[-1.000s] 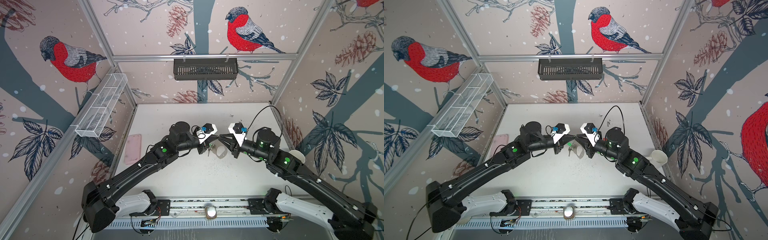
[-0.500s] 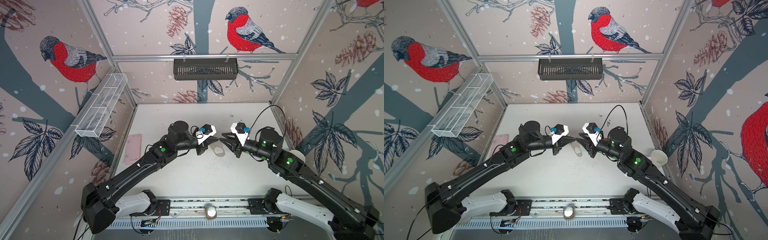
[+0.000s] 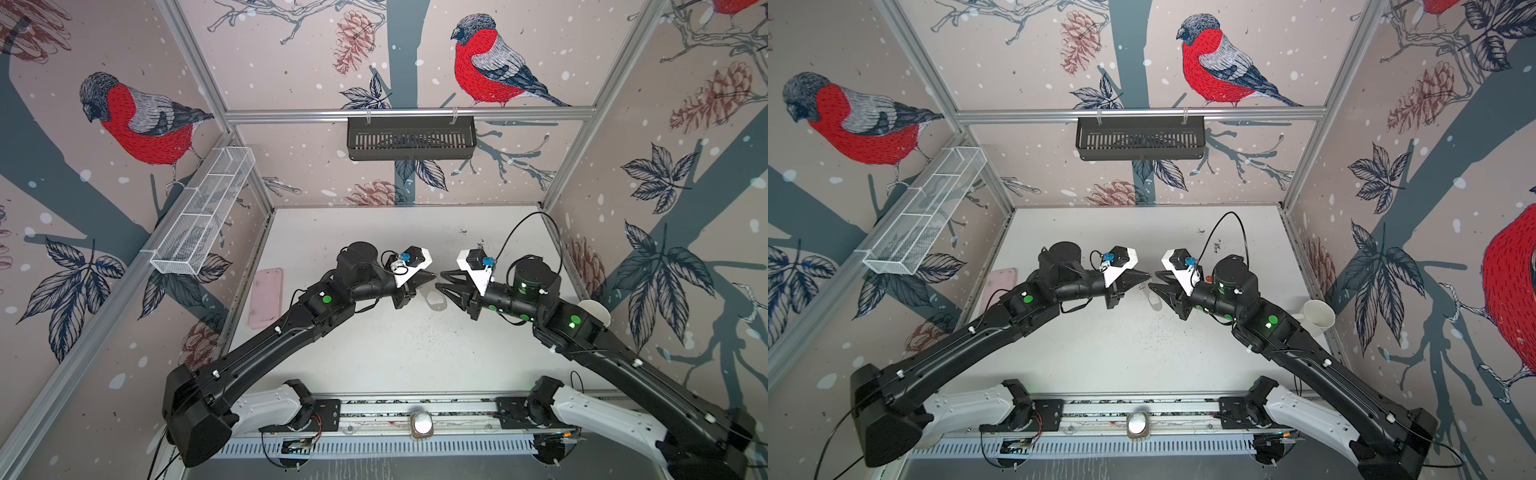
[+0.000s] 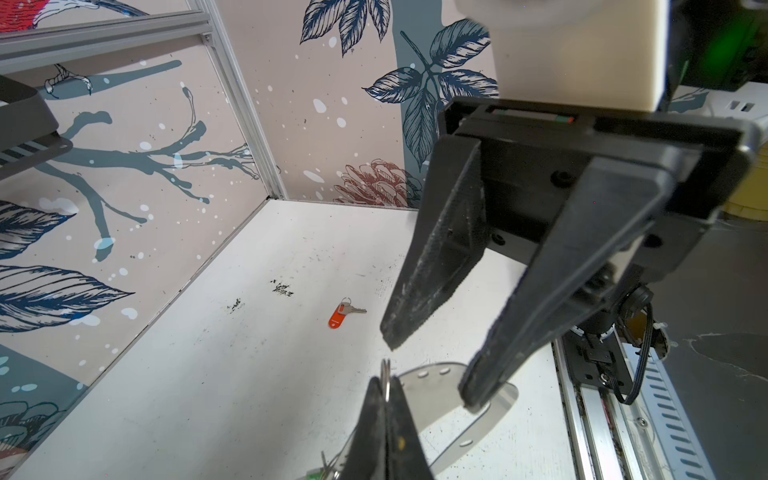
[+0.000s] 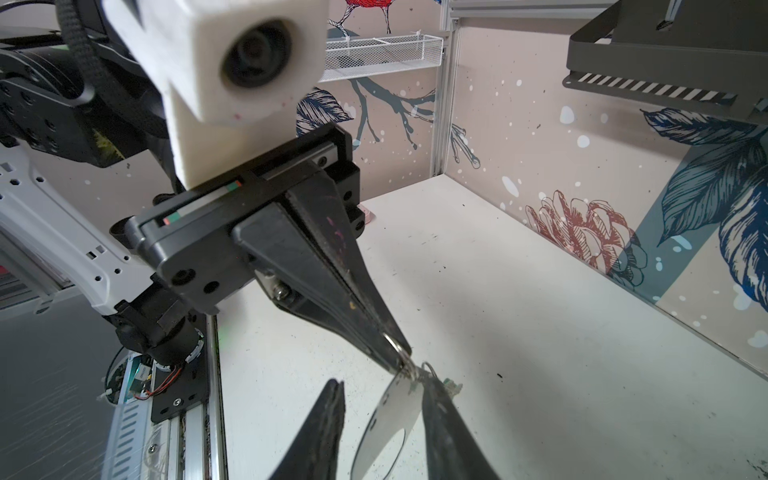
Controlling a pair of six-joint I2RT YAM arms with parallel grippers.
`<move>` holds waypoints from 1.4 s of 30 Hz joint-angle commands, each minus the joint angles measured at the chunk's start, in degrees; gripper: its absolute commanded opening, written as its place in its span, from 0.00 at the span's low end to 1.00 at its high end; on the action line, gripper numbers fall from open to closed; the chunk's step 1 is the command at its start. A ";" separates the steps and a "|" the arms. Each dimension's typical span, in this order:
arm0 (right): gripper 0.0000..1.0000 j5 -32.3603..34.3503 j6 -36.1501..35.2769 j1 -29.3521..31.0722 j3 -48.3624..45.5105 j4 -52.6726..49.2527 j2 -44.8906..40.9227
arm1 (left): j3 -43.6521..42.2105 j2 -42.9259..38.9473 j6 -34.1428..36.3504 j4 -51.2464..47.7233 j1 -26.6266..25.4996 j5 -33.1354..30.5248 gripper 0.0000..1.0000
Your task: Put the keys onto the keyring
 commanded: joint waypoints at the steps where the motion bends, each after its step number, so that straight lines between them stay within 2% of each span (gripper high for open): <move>1: 0.36 0.22 1.21 0.69 -0.18 1.07 0.25 | -0.36 -0.75 -1.02 4.40 0.12 -1.54 0.00; 3: 0.36 1.20 1.15 1.36 -0.05 0.85 0.74 | -0.71 -0.91 -1.55 5.46 0.12 -1.74 0.00; 8: 0.28 4.99 1.07 3.64 0.77 0.60 2.75 | -0.77 -0.84 -2.22 6.63 0.08 -1.63 0.00; 15: 0.02 10.13 0.89 5.63 1.33 0.92 3.83 | -1.18 -0.86 -2.58 6.81 0.12 -1.53 0.00; 16: 0.00 10.84 0.72 5.81 1.36 0.90 3.70 | -1.19 -0.98 -2.54 6.62 0.12 -1.67 0.00; 31: 0.00 15.06 -0.20 7.41 1.91 0.64 3.57 | -2.77 -1.88 -2.57 6.24 0.08 -3.36 0.03; 42: 0.00 15.16 -0.58 7.76 2.46 -0.14 3.75 | -3.60 -2.75 -2.57 6.69 0.12 -5.13 0.07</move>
